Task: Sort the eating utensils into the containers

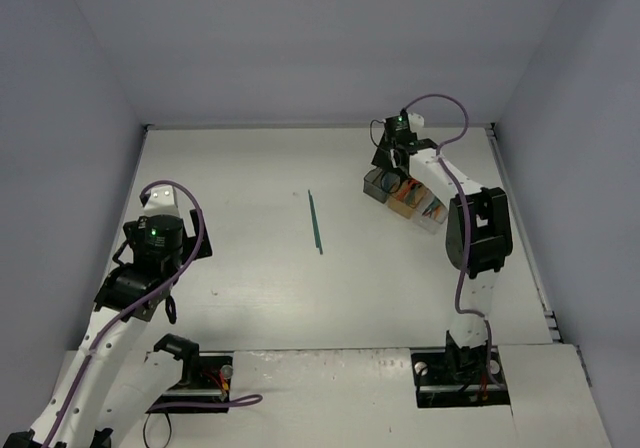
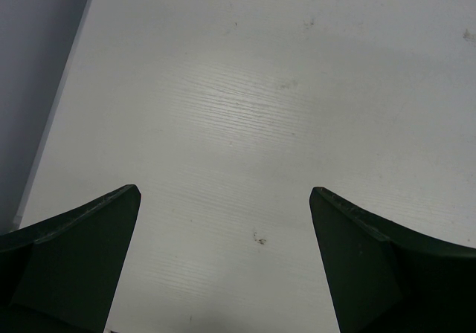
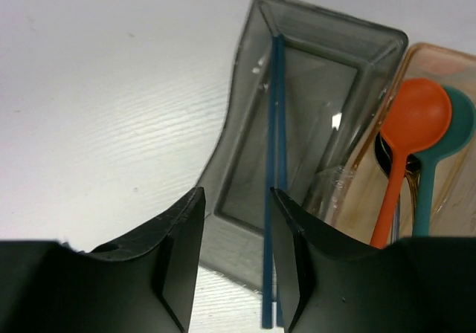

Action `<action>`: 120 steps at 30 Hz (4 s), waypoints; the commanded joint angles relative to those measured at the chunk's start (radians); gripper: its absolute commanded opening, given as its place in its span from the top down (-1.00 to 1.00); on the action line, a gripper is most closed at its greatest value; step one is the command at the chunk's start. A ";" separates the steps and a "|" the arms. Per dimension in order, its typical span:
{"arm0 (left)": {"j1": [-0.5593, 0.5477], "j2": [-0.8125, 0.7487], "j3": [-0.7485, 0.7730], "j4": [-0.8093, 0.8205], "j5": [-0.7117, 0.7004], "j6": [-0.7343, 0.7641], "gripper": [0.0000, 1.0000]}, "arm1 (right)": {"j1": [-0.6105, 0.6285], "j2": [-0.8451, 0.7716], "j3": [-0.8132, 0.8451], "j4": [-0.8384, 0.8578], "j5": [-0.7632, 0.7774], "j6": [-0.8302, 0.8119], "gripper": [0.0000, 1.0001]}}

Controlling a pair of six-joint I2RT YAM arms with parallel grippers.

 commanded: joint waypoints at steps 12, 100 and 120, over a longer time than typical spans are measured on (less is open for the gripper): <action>-0.003 0.015 0.012 0.038 0.000 -0.001 -0.95 | 0.281 -0.222 -0.145 0.042 0.021 -0.305 -0.16; -0.003 0.021 0.011 0.038 0.005 0.000 -0.95 | 0.441 -0.071 -0.370 0.150 0.072 -0.262 0.16; -0.003 0.021 0.012 0.037 0.007 0.000 -0.95 | 0.404 -0.121 -0.417 0.150 0.063 -0.186 1.00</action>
